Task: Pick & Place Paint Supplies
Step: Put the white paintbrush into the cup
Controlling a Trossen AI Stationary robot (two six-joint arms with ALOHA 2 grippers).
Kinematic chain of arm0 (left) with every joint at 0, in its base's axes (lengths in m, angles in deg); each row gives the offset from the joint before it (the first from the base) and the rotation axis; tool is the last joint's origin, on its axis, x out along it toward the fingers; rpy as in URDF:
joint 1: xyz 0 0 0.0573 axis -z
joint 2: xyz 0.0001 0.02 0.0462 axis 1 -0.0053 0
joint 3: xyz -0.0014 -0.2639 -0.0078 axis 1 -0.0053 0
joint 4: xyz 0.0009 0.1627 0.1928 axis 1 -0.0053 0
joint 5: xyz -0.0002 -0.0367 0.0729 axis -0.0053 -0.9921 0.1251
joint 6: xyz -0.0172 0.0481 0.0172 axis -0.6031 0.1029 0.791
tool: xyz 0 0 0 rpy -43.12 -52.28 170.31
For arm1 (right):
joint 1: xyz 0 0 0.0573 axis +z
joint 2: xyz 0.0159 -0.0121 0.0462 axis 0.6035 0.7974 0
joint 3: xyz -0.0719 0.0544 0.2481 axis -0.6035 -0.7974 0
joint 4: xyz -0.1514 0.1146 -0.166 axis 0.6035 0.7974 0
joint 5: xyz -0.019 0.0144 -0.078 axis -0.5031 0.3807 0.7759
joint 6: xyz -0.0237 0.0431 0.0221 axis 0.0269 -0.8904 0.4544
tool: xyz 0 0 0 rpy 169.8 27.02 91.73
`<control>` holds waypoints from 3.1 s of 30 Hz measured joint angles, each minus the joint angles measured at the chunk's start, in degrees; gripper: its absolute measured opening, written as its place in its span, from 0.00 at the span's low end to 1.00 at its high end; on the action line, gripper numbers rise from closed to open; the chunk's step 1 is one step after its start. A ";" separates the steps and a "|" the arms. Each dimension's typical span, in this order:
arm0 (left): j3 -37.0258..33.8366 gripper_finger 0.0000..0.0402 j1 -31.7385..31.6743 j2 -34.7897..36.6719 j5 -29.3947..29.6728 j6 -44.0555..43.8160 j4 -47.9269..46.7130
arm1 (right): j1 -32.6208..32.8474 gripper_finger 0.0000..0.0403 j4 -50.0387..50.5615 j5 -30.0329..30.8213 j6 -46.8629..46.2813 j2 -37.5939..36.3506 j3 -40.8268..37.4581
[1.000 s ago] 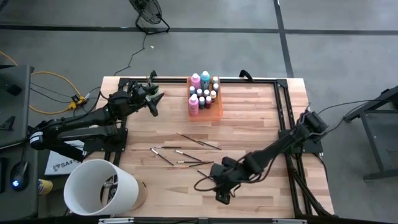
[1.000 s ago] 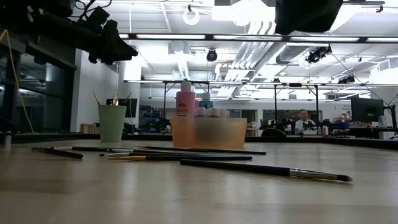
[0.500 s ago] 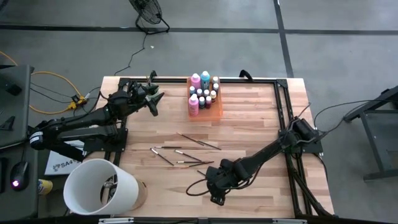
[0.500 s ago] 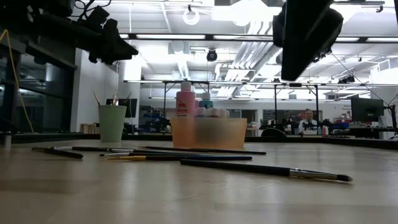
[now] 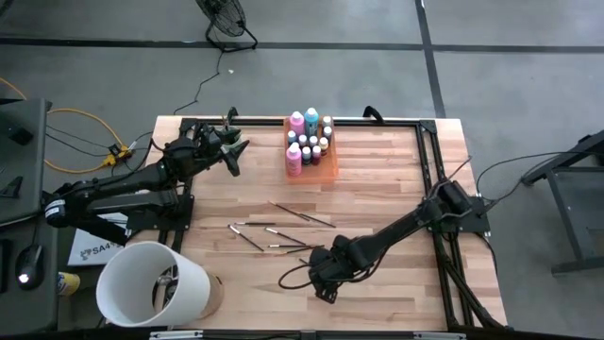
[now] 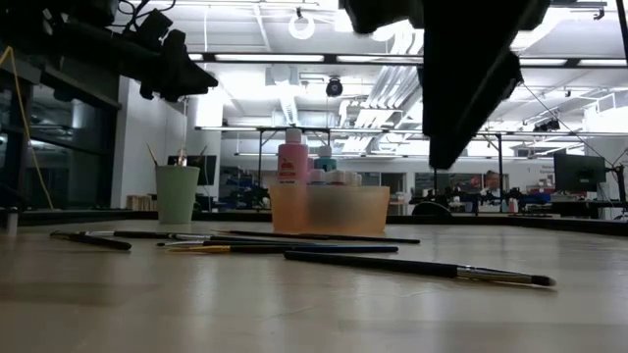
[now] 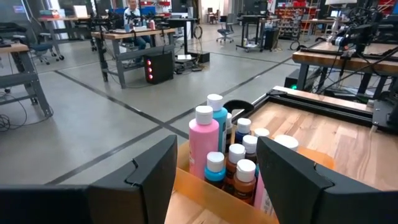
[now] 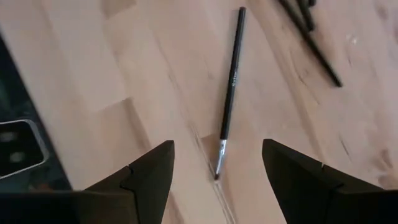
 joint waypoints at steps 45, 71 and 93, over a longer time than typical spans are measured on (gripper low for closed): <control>0.00 0.53 0.02 0.00 -0.04 0.00 -0.34 | 1.77 0.59 6.76 -4.88 -4.88 8.10 0.15; 0.00 0.53 0.01 0.00 0.02 -0.17 -0.32 | 6.22 0.28 3.17 0.20 -0.11 8.28 -0.09; 0.00 0.53 0.02 0.00 0.11 0.04 -0.32 | 4.74 0.28 0.22 -0.84 -2.56 8.63 0.04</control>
